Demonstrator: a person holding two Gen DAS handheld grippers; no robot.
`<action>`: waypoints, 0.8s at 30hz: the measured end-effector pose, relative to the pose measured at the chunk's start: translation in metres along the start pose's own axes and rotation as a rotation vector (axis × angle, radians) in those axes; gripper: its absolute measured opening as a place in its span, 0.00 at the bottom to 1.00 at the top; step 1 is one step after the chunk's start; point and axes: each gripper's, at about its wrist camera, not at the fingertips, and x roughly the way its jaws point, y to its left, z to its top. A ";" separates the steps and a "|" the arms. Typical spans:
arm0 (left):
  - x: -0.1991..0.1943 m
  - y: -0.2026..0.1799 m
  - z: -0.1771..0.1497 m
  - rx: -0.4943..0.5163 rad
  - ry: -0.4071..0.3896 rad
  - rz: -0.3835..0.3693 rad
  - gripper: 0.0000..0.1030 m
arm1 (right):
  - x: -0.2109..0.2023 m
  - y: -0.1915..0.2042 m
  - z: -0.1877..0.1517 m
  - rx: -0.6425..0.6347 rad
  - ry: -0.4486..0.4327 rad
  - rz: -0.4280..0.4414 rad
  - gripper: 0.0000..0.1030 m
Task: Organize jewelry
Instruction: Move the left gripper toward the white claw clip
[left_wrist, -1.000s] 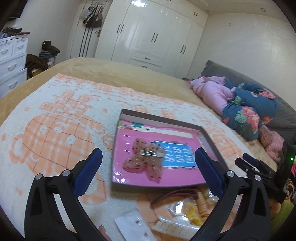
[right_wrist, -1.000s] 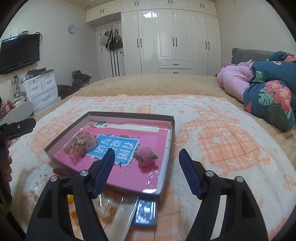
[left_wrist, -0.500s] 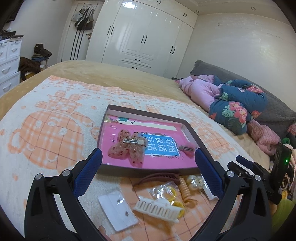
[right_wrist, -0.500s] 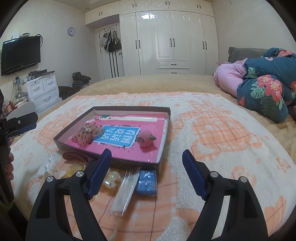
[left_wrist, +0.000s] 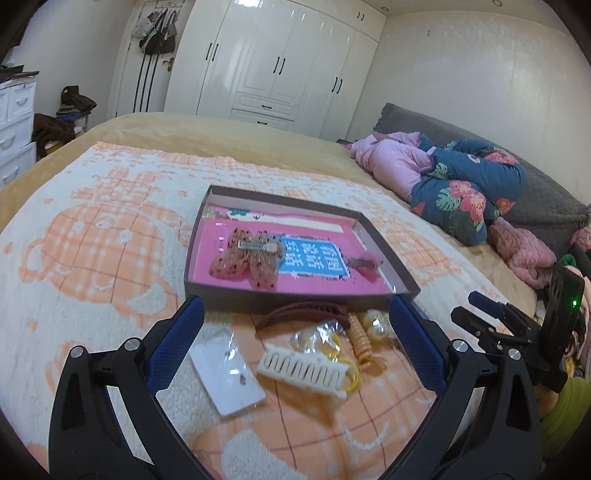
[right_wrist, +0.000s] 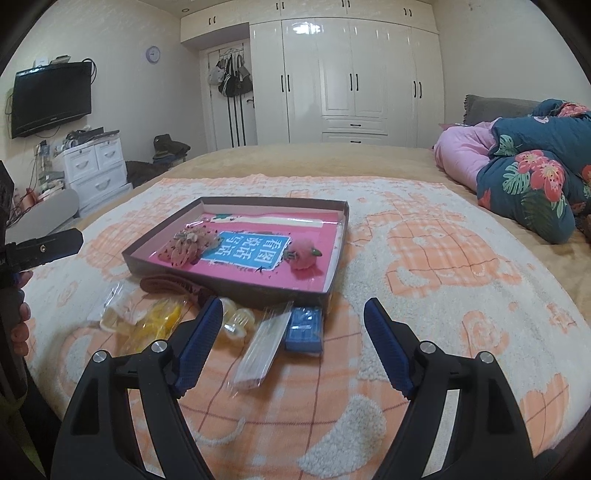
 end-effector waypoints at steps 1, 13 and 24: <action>-0.001 -0.001 -0.002 0.002 0.004 0.002 0.89 | 0.000 0.001 -0.001 0.001 0.005 0.004 0.74; -0.003 -0.011 -0.031 0.064 0.083 0.015 0.89 | 0.007 0.004 -0.014 0.024 0.086 0.025 0.74; 0.021 -0.022 -0.044 0.113 0.176 0.002 0.89 | 0.008 0.005 -0.018 0.013 0.106 0.029 0.74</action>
